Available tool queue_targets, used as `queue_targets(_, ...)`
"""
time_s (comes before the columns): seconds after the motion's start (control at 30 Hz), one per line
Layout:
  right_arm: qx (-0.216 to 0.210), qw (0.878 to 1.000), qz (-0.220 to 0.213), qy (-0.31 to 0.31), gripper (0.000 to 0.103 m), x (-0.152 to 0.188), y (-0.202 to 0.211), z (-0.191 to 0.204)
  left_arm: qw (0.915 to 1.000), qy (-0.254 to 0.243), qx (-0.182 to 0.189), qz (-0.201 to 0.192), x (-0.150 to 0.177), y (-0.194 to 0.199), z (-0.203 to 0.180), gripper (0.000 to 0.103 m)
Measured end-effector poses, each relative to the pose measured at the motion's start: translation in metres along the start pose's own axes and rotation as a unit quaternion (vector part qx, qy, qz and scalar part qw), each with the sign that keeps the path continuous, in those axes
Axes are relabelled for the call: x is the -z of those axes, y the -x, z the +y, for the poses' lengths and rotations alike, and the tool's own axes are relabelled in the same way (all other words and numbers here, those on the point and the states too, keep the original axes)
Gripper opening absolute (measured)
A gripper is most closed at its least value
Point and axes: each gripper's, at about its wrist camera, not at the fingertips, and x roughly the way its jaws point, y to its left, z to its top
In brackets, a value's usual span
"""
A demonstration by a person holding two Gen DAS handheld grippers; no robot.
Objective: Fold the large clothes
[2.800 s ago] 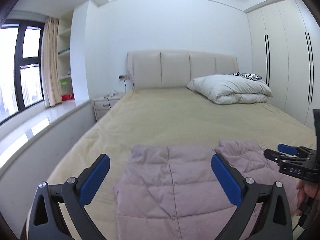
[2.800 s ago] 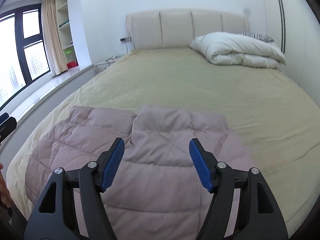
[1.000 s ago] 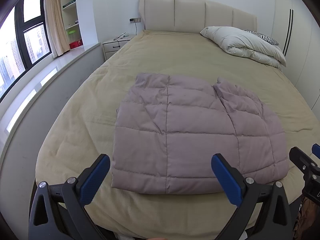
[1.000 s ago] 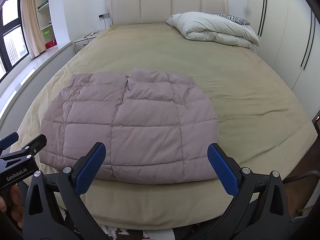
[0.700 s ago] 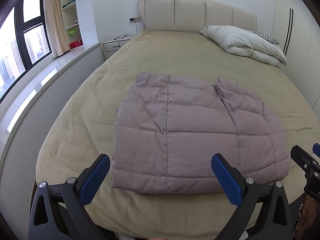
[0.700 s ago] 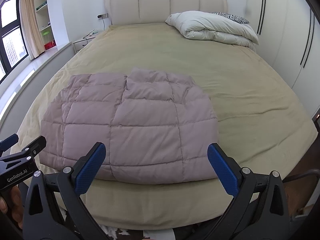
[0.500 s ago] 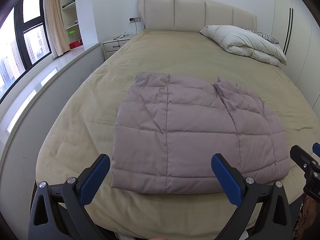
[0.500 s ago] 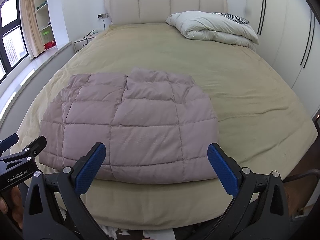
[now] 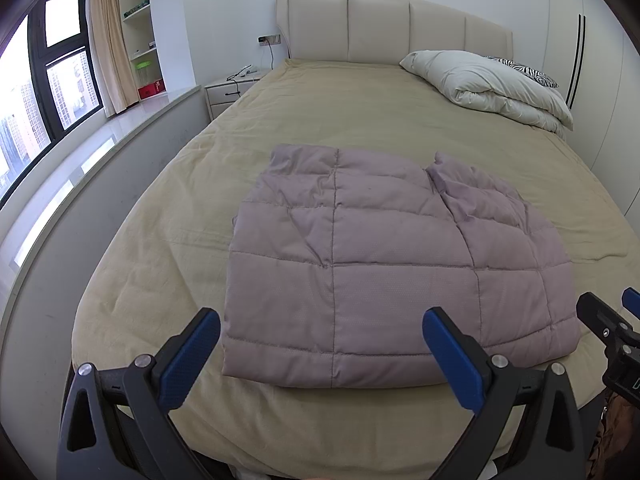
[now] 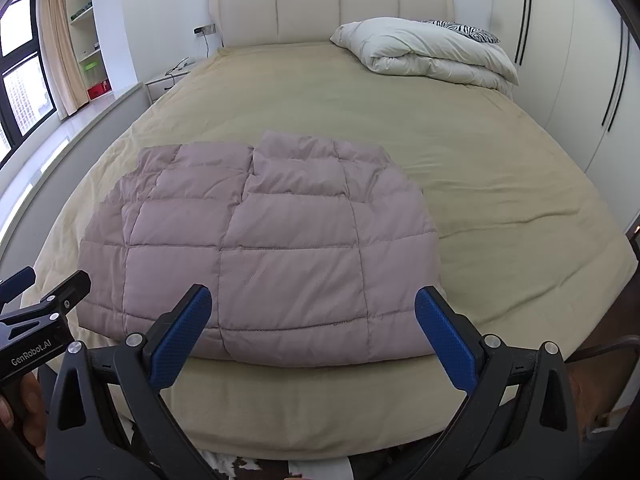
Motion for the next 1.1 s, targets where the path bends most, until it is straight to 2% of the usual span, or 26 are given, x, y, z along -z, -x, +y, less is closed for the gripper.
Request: queue_targets(1.1, -0.001, 1.0, 0.003, 0.001, 0.103, 0.0012, -0.0018, 0.0027, 1.0, -0.001, 0.0, 0.001, -0.0007, -0.0013, 0.001, 0.103)
